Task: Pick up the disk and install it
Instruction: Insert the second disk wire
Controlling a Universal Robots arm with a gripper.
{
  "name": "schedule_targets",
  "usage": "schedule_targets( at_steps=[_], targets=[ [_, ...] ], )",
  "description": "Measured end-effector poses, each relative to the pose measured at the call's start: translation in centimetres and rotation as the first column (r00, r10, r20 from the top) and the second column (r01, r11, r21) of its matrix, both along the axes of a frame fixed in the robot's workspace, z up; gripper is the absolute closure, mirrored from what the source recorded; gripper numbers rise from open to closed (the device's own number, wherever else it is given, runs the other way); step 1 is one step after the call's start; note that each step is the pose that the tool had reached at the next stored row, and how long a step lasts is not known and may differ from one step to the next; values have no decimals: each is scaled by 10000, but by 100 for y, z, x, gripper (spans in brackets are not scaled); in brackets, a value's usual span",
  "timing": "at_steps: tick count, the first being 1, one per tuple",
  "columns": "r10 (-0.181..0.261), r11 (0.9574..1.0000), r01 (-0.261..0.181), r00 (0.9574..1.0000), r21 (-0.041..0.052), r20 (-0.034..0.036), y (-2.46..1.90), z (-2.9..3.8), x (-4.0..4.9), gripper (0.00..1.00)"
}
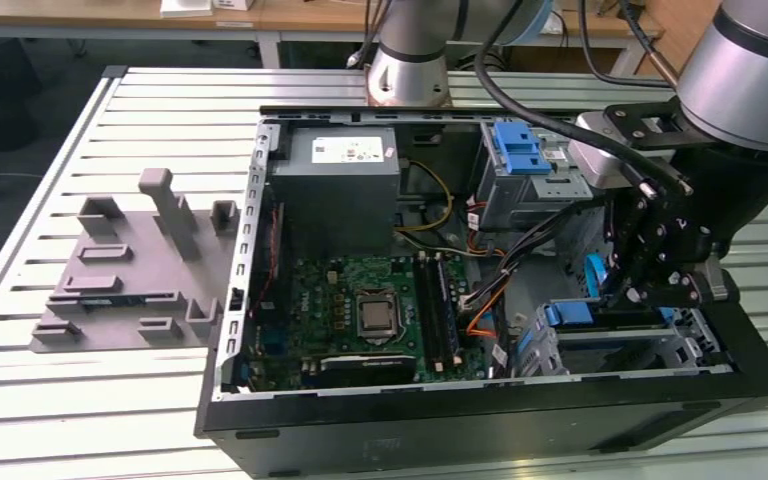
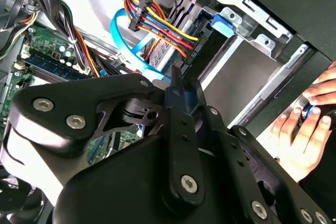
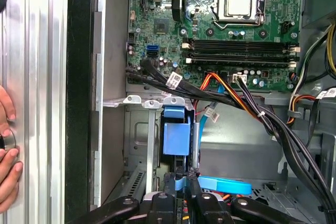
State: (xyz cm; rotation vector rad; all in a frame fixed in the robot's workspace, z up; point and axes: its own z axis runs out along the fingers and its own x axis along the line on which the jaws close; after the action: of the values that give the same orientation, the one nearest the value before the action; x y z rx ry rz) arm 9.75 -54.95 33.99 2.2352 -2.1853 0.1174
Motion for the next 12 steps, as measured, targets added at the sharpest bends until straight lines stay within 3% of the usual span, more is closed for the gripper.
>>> schedule_targets(
  at_steps=[4, 5, 12],
  targets=[
    [2, 10000, -2, 10000, 1, 0, 0, -1, 11, 78],
    [1, 10000, -1, 10000, 1, 1, 0, -1, 17, 84],
    [1, 10000, -1, 10000, 2, 0, 0, -3, 58, 84]
  ],
)
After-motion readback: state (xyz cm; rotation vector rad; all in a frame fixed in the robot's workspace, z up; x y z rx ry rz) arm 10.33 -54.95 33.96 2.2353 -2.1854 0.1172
